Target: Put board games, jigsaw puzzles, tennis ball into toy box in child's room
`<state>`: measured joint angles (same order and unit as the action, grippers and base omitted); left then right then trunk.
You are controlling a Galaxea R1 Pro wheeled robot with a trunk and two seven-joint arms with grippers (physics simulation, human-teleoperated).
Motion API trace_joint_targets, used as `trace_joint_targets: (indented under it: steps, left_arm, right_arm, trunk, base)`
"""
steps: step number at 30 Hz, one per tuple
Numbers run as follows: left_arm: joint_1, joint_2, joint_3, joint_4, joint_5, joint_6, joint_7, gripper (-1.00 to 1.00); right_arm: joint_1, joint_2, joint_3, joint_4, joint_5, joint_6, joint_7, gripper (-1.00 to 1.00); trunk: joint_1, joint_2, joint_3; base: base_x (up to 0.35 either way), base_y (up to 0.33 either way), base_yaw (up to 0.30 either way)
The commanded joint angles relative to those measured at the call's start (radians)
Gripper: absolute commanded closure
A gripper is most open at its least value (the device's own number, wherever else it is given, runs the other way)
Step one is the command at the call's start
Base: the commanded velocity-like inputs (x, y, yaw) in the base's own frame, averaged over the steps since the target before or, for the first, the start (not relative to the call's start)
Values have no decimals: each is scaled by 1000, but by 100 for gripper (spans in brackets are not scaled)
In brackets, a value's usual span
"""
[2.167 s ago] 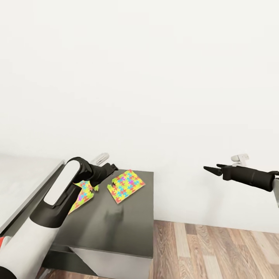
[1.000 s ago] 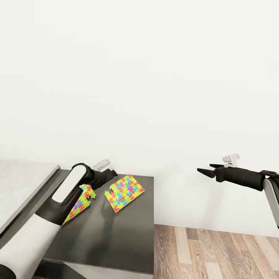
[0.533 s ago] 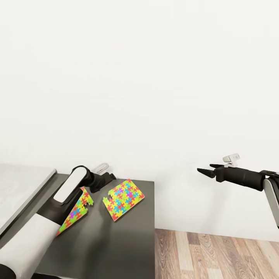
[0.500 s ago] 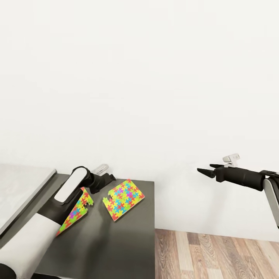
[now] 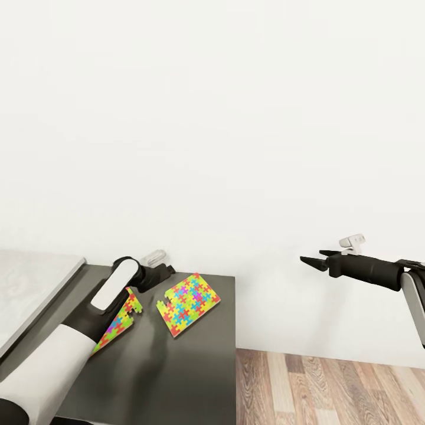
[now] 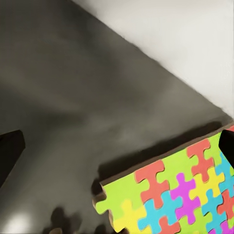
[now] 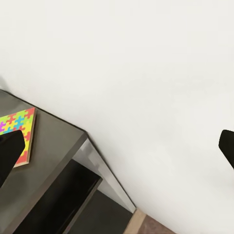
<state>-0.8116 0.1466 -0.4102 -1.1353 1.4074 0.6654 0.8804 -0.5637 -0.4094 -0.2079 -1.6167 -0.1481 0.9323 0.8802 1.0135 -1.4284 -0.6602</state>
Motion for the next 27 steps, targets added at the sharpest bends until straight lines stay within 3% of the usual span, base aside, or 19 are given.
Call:
trace_joint_targets:
  steps: [1, 12, 18, 24, 27]
  left_arm:
    - [-1, 1, -2, 6, 7, -1, 4, -100]
    - [-3, 2, 6, 133, 20, 21, -125, -100]
    - [-5, 0, 8, 143, 25, 42, -134, -100]
    - [-5, -1, 10, 144, 29, 45, -133, -100]
    - [-4, 0, 12, 144, 48, 45, -135, -100]
  right_arm:
    - [-1, 0, -1, 0, -4, 6, 1, -100]
    - [-1, 0, 1, 0, -4, 6, 1, -100]
    - [-1, 0, 2, -1, -4, 6, 1, -100]
    - [-1, 0, 4, -1, -4, 9, 0, -100]
    - [-1, 0, 4, -1, -4, 9, 0, -100]
  trunk:
    - [0, -1, -1]
    - [0, -1, -1]
    - [0, -1, -1]
    - [0, -1, -1]
    - [0, -1, -1]
  base:
    - [0, 0, 0]
    - [0, 0, 0]
    - [0, 0, -28]
    - [0, 0, -207]
    - [0, 0, -241]
